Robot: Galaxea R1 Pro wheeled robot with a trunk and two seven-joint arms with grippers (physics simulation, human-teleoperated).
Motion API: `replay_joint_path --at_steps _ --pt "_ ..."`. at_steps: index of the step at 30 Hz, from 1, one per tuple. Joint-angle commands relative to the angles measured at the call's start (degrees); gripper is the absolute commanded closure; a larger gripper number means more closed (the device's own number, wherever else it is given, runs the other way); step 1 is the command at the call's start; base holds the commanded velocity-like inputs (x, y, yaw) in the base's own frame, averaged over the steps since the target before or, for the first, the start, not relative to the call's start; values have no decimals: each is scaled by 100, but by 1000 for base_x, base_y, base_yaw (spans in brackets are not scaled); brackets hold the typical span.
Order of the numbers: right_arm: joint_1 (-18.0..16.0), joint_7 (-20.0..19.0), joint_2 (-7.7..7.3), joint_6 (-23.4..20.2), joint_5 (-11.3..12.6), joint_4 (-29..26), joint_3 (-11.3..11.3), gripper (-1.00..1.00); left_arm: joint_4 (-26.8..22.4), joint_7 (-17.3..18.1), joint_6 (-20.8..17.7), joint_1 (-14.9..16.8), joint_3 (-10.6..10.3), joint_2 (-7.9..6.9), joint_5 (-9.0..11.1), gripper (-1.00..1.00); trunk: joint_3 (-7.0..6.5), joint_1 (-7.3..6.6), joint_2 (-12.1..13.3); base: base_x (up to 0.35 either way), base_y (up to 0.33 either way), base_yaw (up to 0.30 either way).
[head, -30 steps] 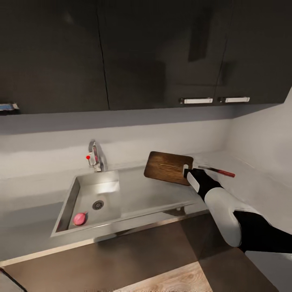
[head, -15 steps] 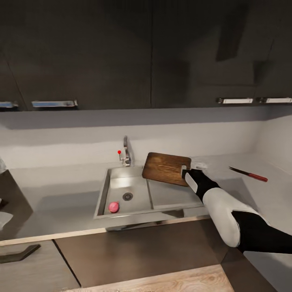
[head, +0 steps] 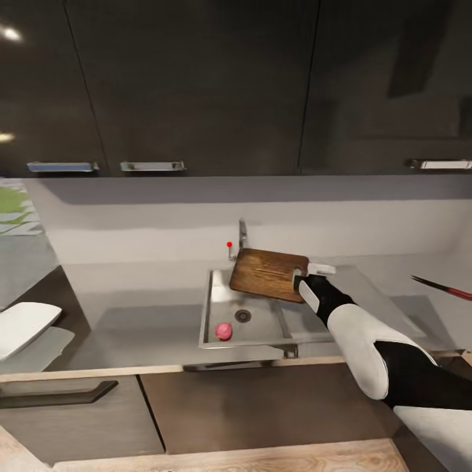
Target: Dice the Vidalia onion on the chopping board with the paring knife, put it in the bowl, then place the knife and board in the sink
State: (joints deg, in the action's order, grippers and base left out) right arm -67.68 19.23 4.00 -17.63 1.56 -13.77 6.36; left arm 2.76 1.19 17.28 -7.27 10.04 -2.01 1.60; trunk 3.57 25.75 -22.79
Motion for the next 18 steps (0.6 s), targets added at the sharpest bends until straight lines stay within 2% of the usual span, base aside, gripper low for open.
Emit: replay_joint_path --at_steps 1,9,13,18 --pt "-6 22 5 -21 2 -13 32 100 14 12 30 6 16 -1 16 -100 11 4 -13 0 301 141" --pt "-4 16 5 -33 2 10 32 100 14 12 30 6 14 -2 8 -100 11 4 -13 0 301 137" --pt "-4 8 17 -36 4 111 32 100 14 12 30 6 12 -8 7 -100 11 4 -13 0 301 40" --pt "-5 -3 137 -23 10 322 32 100 -6 12 30 6 9 -10 7 -100 11 4 -13 0 301 5"
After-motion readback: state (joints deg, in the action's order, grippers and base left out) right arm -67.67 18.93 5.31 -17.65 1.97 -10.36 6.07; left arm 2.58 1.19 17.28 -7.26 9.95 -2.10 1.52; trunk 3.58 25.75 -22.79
